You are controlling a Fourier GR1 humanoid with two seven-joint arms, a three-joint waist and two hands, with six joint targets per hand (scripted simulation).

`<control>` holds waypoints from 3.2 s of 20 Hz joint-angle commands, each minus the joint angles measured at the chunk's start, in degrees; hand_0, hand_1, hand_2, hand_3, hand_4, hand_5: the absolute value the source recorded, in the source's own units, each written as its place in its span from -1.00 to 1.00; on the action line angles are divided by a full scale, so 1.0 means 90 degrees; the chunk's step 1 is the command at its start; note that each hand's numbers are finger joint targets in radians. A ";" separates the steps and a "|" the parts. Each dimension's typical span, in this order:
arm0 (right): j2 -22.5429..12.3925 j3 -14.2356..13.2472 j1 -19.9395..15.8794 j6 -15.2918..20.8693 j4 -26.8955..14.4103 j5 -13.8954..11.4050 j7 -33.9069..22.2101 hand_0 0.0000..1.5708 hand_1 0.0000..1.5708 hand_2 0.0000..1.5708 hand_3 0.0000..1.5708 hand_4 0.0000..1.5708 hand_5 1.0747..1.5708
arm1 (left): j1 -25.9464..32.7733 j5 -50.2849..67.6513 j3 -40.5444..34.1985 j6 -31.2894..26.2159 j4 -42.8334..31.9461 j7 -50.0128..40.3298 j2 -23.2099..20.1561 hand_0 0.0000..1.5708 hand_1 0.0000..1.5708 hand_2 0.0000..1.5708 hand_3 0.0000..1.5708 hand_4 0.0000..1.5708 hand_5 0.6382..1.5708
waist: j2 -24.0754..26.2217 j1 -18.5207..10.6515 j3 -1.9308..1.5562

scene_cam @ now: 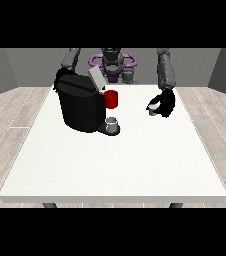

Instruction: Insert the coffee pod into the coffee machine and close the lid

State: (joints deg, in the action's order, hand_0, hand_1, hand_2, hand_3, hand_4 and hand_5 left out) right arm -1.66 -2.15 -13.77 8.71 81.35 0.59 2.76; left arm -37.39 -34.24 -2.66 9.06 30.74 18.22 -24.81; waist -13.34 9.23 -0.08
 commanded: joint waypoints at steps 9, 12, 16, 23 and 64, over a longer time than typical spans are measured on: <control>-0.0049 -0.0296 0.0230 -0.0201 -0.1006 0.0230 0.0324 -1.00 -1.00 -1.00 -1.00 -0.37 1.00 | -0.0713 0.0126 0.0141 -0.1466 0.0659 0.0103 -0.0014 0.64 0.64 0.73 0.70 -0.29 1.00 | 0.0777 -0.0358 0.0005; -0.0124 -0.0107 0.0014 -0.0322 -0.0647 0.0171 0.0058 -1.00 -1.00 -1.00 -1.00 -0.40 1.00 | -0.1332 0.0166 -0.0092 -0.1612 0.0525 -0.0189 -0.0336 0.60 0.60 0.69 0.64 -0.31 1.00 | 0.0600 0.0139 0.0009; -0.0093 -0.0139 -0.0290 -0.0180 -0.0989 0.0056 0.0221 -1.00 -1.00 -1.00 -1.00 -0.42 1.00 | -0.1731 0.0066 0.0031 -0.1787 0.0855 -0.0277 -0.0202 0.62 0.62 0.71 0.65 -0.30 1.00 | 0.0572 -0.0021 0.0007; -0.0063 -0.0140 -0.0068 -0.0325 -0.0746 0.0294 -0.0087 -1.00 -1.00 -1.00 -1.00 -0.37 1.00 | -0.1597 0.0074 -0.0059 -0.1892 0.0829 -0.0751 0.0178 0.60 0.60 0.69 0.63 -0.32 1.00 | 0.0945 0.0160 0.0009; -0.0008 0.0070 -0.0487 0.0060 -0.0011 0.0075 -0.0146 -1.00 -1.00 -1.00 -1.00 -0.33 1.00 | -0.3227 -0.0311 -0.0433 -0.1894 0.0392 -0.1076 -0.0213 0.52 0.52 0.62 0.53 -0.34 1.00 | -0.0079 0.0942 0.0010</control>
State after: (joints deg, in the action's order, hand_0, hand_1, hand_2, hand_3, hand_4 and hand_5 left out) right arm -2.26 -2.79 -18.77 8.61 78.46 1.82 3.61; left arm -66.99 -36.71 -6.03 -7.22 35.71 6.81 -24.57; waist -14.43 16.82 -0.02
